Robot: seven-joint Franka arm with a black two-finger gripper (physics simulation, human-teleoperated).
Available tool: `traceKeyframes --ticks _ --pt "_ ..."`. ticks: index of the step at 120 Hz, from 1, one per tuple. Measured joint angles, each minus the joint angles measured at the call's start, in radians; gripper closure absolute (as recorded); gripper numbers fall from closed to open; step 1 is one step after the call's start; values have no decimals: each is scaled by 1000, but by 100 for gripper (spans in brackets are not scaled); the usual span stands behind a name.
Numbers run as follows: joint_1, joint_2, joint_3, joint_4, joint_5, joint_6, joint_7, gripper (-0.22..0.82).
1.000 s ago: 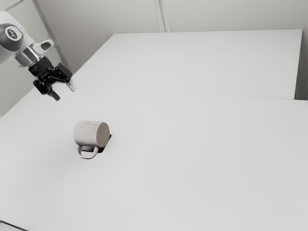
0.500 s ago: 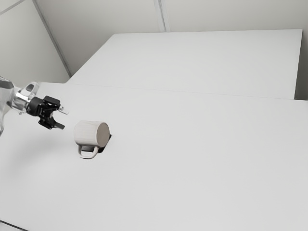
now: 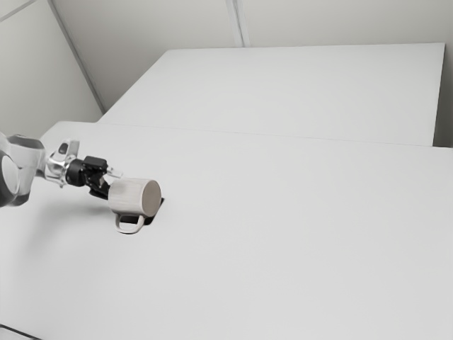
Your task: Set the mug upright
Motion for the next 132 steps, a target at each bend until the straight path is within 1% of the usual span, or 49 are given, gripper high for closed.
traceKeyframes --ticks 12,19,29,40,51,64,73,81,93,97,102,118,127,132 --pt "-1 -3 0 -3 -11 -18 22 36" --pt "-2 -4 0 -3 -18 -25 33 48" --pt "-4 -5 -1 -4 -27 -31 47 60" --pt "-3 -5 -1 -5 -36 -36 60 68" --pt "-3 -7 -1 -8 -51 -40 70 72" --pt "-4 -22 -1 -29 -73 -48 77 74" --pt "-22 -83 1 -59 -59 -46 70 75" --pt "-67 -165 0 -74 19 -15 55 76" --pt "-168 -283 -2 -81 208 76 14 77" --pt "-199 -318 -13 -81 285 114 -4 77" --pt "-220 -346 -42 -81 381 166 -28 77" --pt "-263 -397 -150 -81 689 333 -122 77" --pt "-279 -404 -185 -88 833 418 -185 78" --pt "-286 -419 -195 -124 894 474 -219 78"
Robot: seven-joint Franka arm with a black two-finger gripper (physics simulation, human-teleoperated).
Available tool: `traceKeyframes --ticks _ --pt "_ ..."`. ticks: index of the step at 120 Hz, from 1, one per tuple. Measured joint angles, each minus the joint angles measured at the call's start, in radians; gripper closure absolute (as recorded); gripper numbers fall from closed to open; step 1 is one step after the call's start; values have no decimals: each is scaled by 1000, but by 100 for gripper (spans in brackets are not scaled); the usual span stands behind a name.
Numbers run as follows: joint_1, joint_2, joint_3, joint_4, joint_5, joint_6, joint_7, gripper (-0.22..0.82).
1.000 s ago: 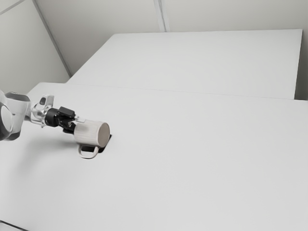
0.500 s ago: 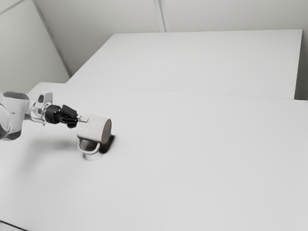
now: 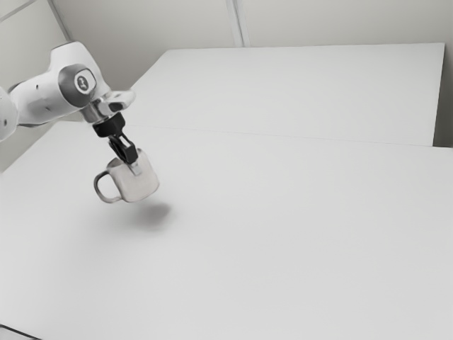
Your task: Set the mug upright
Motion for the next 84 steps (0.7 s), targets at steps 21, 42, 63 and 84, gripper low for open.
traceKeyframes --ticks 21,42,63,84 --pt "-29 -55 -26 -133 158 182 -152 78" --pt "-31 -56 -40 -206 201 292 -282 78" --pt "-24 -19 -42 -246 193 365 -383 78" --pt "-24 -6 -53 -261 177 395 -456 63"
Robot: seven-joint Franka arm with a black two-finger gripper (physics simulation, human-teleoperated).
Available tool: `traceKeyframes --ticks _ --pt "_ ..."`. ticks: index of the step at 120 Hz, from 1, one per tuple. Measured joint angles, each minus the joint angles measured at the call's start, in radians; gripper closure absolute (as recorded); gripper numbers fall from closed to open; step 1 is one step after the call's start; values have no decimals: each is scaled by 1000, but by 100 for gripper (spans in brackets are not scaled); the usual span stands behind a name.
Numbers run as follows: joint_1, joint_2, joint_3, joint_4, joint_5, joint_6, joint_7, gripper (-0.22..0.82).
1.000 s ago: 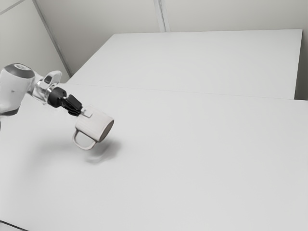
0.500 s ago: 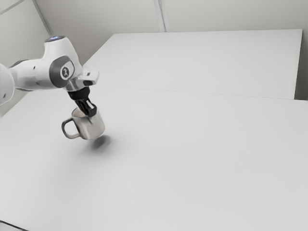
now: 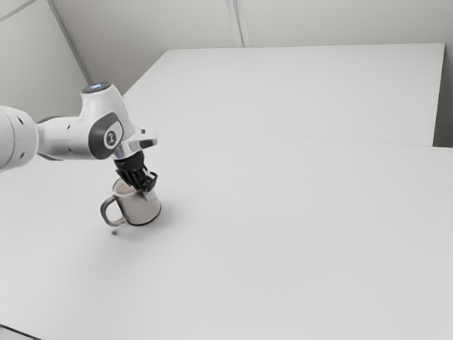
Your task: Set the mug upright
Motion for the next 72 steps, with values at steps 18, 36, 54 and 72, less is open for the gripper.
traceKeyframes --ticks 18,36,54,72 --pt "-2 -10 -5 0 -19 8 -42 32" --pt "1 -52 -7 68 -25 -41 -71 16" --pt "4 -44 -28 265 -26 -188 -94 8" --pt "-8 4 -34 477 -26 -344 -113 4"
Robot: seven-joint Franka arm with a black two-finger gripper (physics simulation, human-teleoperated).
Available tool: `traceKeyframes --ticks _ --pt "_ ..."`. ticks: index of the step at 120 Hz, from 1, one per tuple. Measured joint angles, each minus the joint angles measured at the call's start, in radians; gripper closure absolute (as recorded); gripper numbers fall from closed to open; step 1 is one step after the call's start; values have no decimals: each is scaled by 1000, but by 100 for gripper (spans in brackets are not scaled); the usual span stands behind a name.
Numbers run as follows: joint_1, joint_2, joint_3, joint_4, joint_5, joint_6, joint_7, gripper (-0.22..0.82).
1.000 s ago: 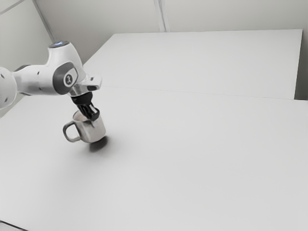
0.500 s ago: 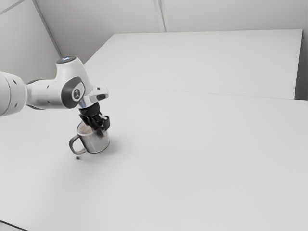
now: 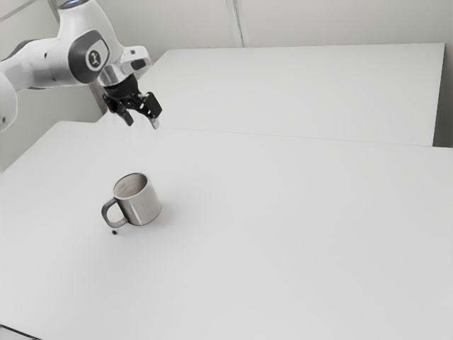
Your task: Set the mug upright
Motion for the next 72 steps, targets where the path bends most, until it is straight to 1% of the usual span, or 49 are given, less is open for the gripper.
traceKeyframes --ticks 10,21,42,72 --pt "4 26 0 111 0 -85 -9 3" --pt "6 27 0 164 1 -163 -17 2" --pt "5 22 2 178 3 -248 -29 1" --pt "7 20 3 179 0 -287 -40 0"
